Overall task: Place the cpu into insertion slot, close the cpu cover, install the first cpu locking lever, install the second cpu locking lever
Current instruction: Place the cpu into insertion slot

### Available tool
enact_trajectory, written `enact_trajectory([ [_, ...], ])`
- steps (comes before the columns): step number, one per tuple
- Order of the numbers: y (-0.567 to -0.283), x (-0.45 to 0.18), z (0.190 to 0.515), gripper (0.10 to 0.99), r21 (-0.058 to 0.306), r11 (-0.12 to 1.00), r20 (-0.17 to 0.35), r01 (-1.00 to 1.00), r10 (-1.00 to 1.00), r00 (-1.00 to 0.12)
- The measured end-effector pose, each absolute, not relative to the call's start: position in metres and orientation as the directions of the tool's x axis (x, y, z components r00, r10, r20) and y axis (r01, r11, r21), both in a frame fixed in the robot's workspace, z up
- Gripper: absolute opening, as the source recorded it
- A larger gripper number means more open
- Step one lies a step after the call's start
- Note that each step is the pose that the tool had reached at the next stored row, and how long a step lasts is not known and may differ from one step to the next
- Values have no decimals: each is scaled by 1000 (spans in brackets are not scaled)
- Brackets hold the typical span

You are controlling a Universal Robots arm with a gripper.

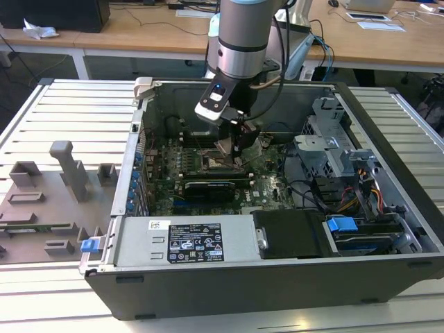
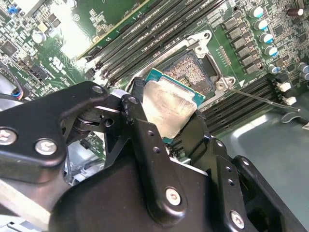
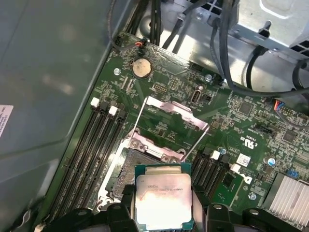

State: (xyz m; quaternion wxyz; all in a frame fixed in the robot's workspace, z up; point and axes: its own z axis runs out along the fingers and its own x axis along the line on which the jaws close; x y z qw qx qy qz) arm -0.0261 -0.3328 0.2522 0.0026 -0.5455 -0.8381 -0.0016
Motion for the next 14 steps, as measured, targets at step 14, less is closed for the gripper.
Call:
enact_trajectory([
  [14, -333, -26, 252, 545, -1, 329, 5, 944, 944, -329],
])
